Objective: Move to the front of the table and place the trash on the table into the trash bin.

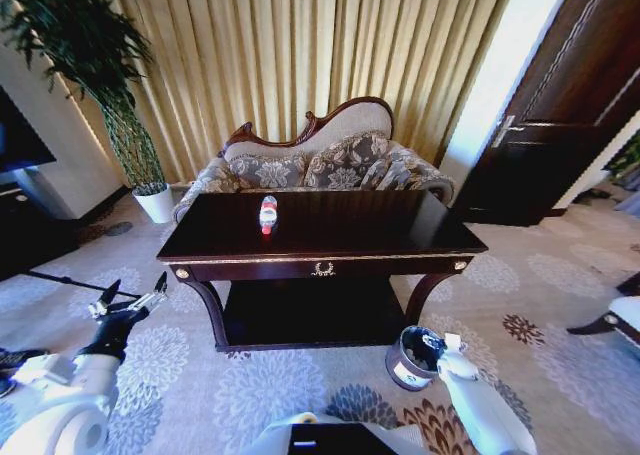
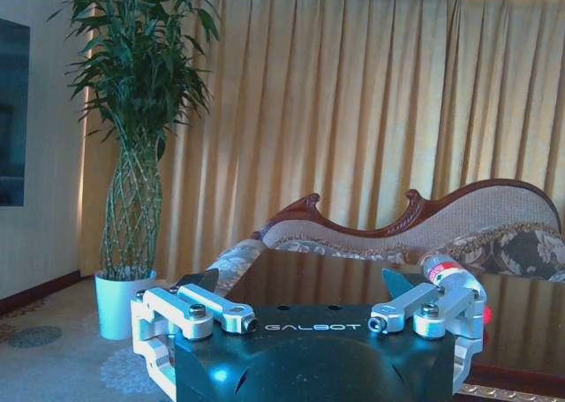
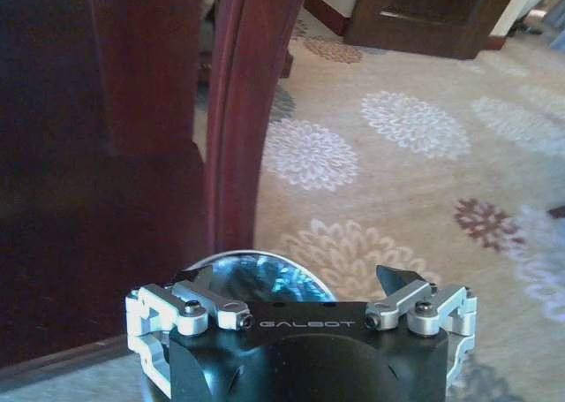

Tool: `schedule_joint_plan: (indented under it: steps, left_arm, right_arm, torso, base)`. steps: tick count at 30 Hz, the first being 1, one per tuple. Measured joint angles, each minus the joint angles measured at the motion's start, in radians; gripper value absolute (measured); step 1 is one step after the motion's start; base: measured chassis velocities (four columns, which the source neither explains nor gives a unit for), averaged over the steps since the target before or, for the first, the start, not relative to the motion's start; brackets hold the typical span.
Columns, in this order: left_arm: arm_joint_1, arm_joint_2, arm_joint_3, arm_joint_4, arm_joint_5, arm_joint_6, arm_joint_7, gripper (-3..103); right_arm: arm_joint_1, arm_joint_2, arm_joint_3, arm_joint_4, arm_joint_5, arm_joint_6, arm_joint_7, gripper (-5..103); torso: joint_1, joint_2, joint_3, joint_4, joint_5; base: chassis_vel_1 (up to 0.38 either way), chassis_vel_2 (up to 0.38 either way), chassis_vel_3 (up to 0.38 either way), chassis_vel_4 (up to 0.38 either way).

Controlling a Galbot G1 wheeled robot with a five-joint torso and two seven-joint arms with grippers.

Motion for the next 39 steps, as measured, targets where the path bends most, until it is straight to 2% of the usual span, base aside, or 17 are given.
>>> schedule_joint_plan:
  steps: [2,4,5,9,11,14,15,17,19,20,23,24,28,29,33,39]
  left_arm:
    - [-0.003,0.0,-0.001,0.002,-0.005,0.0,0.0,100]
    - [-0.003,0.0,-0.003,0.004,-0.008,0.0,0.0,100]
    - [-0.003,0.0,-0.003,0.004,-0.008,0.0,0.0,100]
    - [0.001,0.003,-0.012,0.005,-0.026,-0.001,-0.001,100]
    - [0.002,0.006,-0.016,0.005,-0.031,-0.002,-0.001,100]
    - [0.001,0.014,-0.024,0.007,-0.04,-0.002,-0.001,100]
    - [0.001,0.014,-0.024,0.007,-0.04,-0.002,-0.001,100]
    - [0.0,0.015,-0.025,0.007,-0.041,-0.002,-0.001,100]
    - [0.0,0.016,-0.024,0.006,-0.041,-0.003,-0.001,100]
    - [0.0,0.016,-0.024,0.006,-0.041,-0.003,-0.001,100]
    - [0.0,0.016,-0.022,0.004,-0.041,-0.001,-0.001,100]
    - [0.0,0.016,-0.022,0.004,-0.041,-0.001,-0.001,100]
    - [0.002,0.021,-0.022,0.002,-0.041,0.003,-0.001,100]
    - [0.002,0.021,-0.022,0.002,-0.041,0.003,-0.001,100]
    - [-0.002,0.03,-0.024,-0.009,-0.042,0.02,-0.009,100]
    - [-0.012,0.038,-0.024,-0.018,-0.044,0.045,-0.019,100]
  right_arm:
    - [-0.046,-0.014,0.022,0.099,0.08,0.021,-0.025,100]
    - [-0.082,-0.023,0.047,0.167,0.109,0.061,-0.043,100]
    - [-0.082,-0.023,0.047,0.167,0.109,0.061,-0.043,100]
    - [-0.182,-0.049,0.145,0.306,0.135,0.171,-0.128,100]
    - [-0.216,-0.054,0.167,0.353,0.154,0.184,-0.149,100]
    - [-0.353,-0.057,0.244,0.574,0.216,0.199,-0.193,100]
    - [-0.353,-0.057,0.244,0.574,0.216,0.199,-0.193,100]
    - [-0.428,-0.043,0.274,0.705,0.224,0.199,-0.199,100]
    - [-0.498,-0.018,0.296,0.881,0.224,0.187,-0.199,100]
    - [-0.498,-0.018,0.296,0.881,0.224,0.187,-0.199,100]
    - [-0.532,0.01,0.279,1.086,0.202,0.141,-0.179,100]
    - [-0.532,0.01,0.279,1.086,0.202,0.141,-0.179,100]
    - [-0.493,0.008,0.226,1.215,0.157,0.052,-0.141,100]
    - [-0.493,0.008,0.226,1.215,0.157,0.052,-0.141,100]
    - [-0.447,-0.015,0.208,1.274,0.134,-0.026,-0.126,100]
    - [-0.445,-0.018,0.216,1.302,0.133,-0.055,-0.122,100]
  torso:
    - [0.0,0.0,0.0,-0.0003,-0.0001]
    - [0.0,0.0,0.0,0.0008,-0.0004]
    - [0.0,0.0,0.0,0.0008,-0.0004]
    - [0.0,0.0,0.0,0.0,-0.0005]
    - [0.0,0.0,0.0,0.0001,-0.0003]
    - [0.0,0.0,0.0,0.0,-0.0007]
    - [0.0,0.0,0.0,0.0,-0.0007]
    - [0.0,0.0,0.0,-0.0003,-0.0005]
    - [0.0,0.0,0.0,-0.0001,-0.0007]
    - [0.0,0.0,0.0,-0.0001,-0.0007]
    - [0.0,0.0,0.0,0.0003,-0.0005]
    - [0.0,0.0,0.0,0.0003,-0.0005]
    - [0.0,0.0,0.0,0.0004,-0.0003]
    - [0.0,0.0,0.0,0.0004,-0.0003]
    - [0.0,0.0,0.0,0.0003,-0.0001]
    - [0.0,0.0,0.0,0.0001,-0.0003]
  base:
    - [0.0,0.0,0.0,0.0]
    - [0.0,0.0,0.0,0.0]
    - [0.0,0.0,0.0,0.0]
    - [0.0,0.0,0.0,0.0]
    - [0.0,0.0,0.0,0.0]
    - [0.0,0.0,0.0,0.0]
    - [0.0,0.0,0.0,0.0]
    - [0.0,0.0,0.0,0.0]
    - [0.0,0.0,0.0,0.0]
    - [0.0,0.0,0.0,0.0]
    - [0.0,0.0,0.0,0.0]
    - [0.0,0.0,0.0,0.0]
    - [0.0,0.0,0.0,0.0]
    - [0.0,0.0,0.0,0.0]
    - [0.0,0.0,0.0,0.0]
    - [0.0,0.0,0.0,0.0]
